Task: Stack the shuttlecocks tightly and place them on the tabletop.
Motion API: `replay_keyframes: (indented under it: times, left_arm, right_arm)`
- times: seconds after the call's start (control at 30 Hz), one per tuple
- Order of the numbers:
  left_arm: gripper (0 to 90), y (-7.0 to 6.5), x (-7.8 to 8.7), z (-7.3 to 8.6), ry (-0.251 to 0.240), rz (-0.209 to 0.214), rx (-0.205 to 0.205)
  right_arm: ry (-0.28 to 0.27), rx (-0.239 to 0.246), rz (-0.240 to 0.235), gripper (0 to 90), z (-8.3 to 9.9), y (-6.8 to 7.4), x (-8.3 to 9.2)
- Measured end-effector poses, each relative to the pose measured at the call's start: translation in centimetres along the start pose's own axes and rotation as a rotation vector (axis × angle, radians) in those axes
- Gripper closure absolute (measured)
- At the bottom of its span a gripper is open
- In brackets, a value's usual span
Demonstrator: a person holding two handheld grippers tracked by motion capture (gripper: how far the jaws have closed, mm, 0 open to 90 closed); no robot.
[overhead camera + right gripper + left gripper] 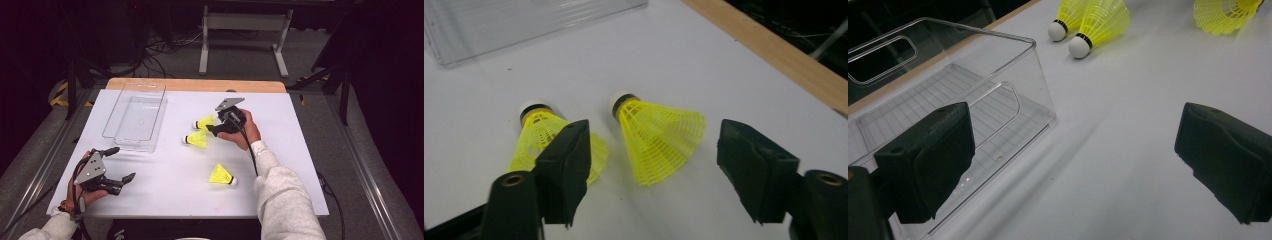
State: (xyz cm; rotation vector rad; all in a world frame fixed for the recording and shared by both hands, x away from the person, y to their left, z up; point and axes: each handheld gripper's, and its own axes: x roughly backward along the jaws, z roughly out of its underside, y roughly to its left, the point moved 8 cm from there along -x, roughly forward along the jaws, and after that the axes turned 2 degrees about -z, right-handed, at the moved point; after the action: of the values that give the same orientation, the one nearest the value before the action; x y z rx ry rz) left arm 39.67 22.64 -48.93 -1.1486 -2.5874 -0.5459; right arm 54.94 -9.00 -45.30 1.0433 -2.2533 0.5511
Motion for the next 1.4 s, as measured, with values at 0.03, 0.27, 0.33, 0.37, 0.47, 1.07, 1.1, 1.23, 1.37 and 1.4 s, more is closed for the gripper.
replay_keyframes:
  times: [0.03,0.27,0.33,0.37,0.47,1.07,1.1,1.23,1.37,1.4]
  left_arm:
    - [3.7,0.0,0.0,0.0,0.002,0.0,0.0]
    - [3.7,0.0,0.2,0.1,0.004,-0.001,-0.002]
    - [3.7,0.0,0.3,0.2,0.006,0.0,-0.004]
    - [3.7,0.0,0.3,0.2,0.007,0.0,-0.003]
    - [3.7,0.0,0.3,0.2,0.007,0.001,-0.003]
    - [3.8,0.0,0.4,0.4,0.014,-0.002,0.002]
    - [3.8,0.0,0.4,0.3,0.013,-0.003,0.003]
    - [3.8,0.0,0.3,0.3,0.011,-0.003,0.0]
    - [3.8,0.0,0.3,0.2,0.011,-0.004,-0.004]
    - [3.8,0.0,0.3,0.2,0.012,-0.004,-0.004]
  right_arm:
    - [0.018,0.008,-0.001,34.0,0.1,0.1,-0.3]
    - [0.087,0.006,-0.006,41.4,0.8,-0.1,-2.0]
    - [0.102,-0.002,-0.017,43.4,1.2,-0.3,-2.6]
    - [0.111,-0.005,-0.019,45.3,1.3,-0.3,-2.7]
    - [0.127,-0.007,-0.021,52.8,1.6,-0.5,-3.1]
    - [0.157,0.079,-0.019,90.0,1.8,0.0,-4.1]
    - [0.154,0.078,-0.011,90.0,1.7,0.0,-4.0]
    - [0.139,0.078,0.011,90.0,1.5,-0.2,-3.4]
    - [0.106,0.077,0.026,90.0,1.2,-0.3,-2.1]
    - [0.098,0.079,0.022,90.0,1.3,-0.2,-1.7]
